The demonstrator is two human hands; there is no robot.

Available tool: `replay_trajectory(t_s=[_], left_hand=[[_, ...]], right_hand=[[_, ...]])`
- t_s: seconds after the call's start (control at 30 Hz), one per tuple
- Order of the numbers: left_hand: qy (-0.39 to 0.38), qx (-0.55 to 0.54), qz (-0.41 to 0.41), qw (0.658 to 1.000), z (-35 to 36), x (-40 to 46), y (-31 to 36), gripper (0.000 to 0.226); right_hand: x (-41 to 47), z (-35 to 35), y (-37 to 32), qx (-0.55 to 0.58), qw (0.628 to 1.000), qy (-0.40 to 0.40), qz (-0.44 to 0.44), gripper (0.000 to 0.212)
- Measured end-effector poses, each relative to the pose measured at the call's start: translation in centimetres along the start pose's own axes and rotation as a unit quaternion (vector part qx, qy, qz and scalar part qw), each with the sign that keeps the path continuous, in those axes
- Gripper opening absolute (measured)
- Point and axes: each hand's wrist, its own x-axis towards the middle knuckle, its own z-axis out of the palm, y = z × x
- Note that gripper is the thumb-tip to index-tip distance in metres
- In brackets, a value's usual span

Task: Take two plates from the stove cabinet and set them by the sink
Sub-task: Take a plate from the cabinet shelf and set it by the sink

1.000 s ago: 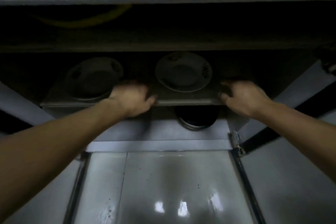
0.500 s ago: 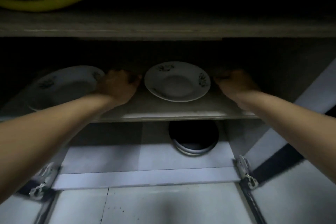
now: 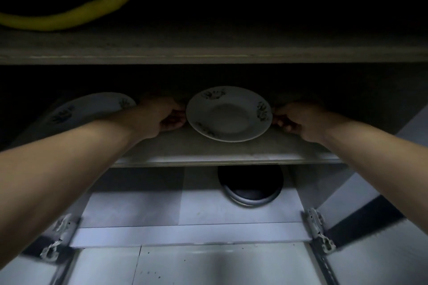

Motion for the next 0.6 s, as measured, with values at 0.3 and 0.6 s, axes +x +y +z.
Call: replay_trajectory(t_s=[0.3,0.6], left_hand=[[0.008,-0.091,-0.047,0.995,1.5,-0.7,-0.2,0.019],[0.013,-0.104,-0.061,0.993,1.8,-3.2,0.1,0.021]], right_hand=[[1.0,0.1,0.3,0.021,1.0,-0.003,0.014,0.025],[-0.5,-0.1,0.9,0.093,0.996,-0.002,0.018,0.023]])
